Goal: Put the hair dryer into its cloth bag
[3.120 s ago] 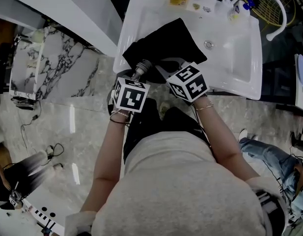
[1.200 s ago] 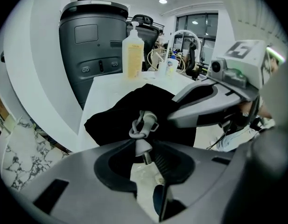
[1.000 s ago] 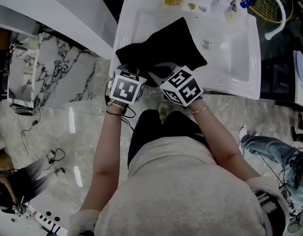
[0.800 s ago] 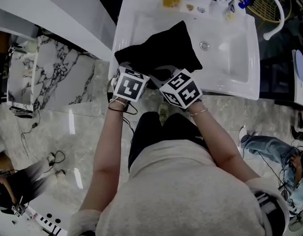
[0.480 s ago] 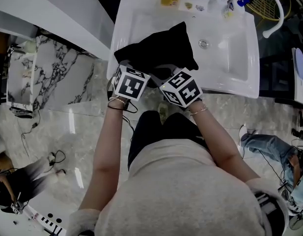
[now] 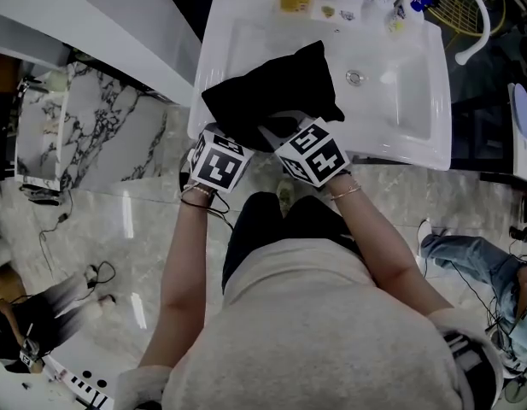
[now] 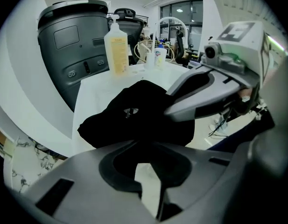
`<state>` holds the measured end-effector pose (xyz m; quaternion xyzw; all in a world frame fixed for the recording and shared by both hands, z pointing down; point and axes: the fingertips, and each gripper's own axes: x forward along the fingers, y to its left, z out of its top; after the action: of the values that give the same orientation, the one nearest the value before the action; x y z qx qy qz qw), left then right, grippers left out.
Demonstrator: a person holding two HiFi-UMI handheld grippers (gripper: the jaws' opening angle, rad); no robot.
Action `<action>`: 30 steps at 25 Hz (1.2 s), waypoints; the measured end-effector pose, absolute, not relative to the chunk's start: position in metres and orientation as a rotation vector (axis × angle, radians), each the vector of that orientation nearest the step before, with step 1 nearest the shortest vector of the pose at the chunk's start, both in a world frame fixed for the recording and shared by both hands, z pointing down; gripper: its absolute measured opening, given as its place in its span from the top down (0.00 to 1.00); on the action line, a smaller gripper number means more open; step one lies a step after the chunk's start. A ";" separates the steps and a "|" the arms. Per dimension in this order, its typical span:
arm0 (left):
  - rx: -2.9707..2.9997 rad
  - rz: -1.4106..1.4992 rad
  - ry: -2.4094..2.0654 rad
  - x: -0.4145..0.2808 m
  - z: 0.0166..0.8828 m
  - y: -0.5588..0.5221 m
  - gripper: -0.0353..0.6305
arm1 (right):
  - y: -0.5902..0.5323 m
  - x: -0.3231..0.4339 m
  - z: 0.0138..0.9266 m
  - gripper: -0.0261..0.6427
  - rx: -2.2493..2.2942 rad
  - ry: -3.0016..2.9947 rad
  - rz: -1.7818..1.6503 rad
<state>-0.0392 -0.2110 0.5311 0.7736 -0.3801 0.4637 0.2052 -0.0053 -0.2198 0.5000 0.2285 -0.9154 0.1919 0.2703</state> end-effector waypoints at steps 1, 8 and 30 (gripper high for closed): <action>2.165 1.306 -1.039 -0.038 0.532 -0.208 0.88 | -0.219 -0.005 0.500 0.93 0.613 -2.466 0.517; 2.275 1.311 -0.826 -0.024 0.533 -0.188 0.71 | -0.216 -0.002 0.502 0.94 0.611 -2.465 0.536; 2.299 1.365 -0.720 -0.027 0.521 -0.144 0.92 | -0.191 -0.025 0.504 0.94 0.491 -2.439 0.469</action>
<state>-0.0273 -0.1439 0.5212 0.8159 -0.2555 0.4845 0.1853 -0.0252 -0.1912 0.5036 0.1849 -0.9190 0.1767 0.3001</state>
